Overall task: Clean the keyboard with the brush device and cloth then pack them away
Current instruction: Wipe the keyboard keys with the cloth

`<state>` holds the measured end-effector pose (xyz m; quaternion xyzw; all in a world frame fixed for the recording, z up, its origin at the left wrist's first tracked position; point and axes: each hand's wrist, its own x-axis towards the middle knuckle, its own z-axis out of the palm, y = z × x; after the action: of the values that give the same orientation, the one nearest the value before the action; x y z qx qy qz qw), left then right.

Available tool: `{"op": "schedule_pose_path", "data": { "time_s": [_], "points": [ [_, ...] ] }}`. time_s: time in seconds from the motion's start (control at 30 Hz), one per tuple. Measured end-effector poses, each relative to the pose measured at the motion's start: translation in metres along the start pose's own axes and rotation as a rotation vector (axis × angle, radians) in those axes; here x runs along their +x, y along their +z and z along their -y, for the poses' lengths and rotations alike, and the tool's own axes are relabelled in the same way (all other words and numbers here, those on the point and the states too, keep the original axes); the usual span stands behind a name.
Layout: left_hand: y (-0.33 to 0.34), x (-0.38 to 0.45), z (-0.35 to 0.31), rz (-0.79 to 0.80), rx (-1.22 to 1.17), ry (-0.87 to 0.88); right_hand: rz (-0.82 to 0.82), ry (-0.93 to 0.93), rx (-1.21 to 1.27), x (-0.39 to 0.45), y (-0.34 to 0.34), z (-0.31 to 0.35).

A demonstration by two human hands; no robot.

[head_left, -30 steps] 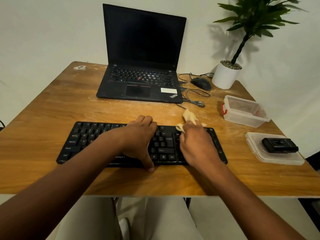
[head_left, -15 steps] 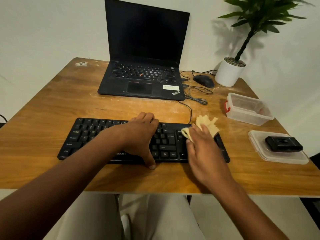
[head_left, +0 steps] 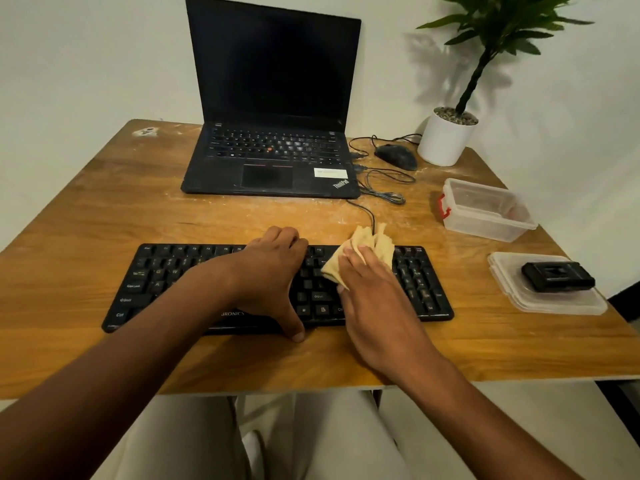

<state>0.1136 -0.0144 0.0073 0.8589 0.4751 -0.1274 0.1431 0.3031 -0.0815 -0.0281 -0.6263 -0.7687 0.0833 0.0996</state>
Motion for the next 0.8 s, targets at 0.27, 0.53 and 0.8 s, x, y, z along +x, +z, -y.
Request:
{"op": "schedule_pose_path", "data": {
  "time_s": [0.27,0.53,0.8],
  "points": [
    [0.0,0.0,-0.001,-0.004,-0.016,-0.01,-0.04,0.016,-0.021,0.008,-0.003,-0.014],
    [0.002,0.003,0.0,-0.007,-0.009,-0.011,-0.01,-0.165,-0.018,-0.064,0.002,-0.031],
    [0.002,0.001,0.0,-0.01,-0.016,-0.008,-0.198,0.011,0.339,-0.079,-0.028,-0.034]
  ]
}}
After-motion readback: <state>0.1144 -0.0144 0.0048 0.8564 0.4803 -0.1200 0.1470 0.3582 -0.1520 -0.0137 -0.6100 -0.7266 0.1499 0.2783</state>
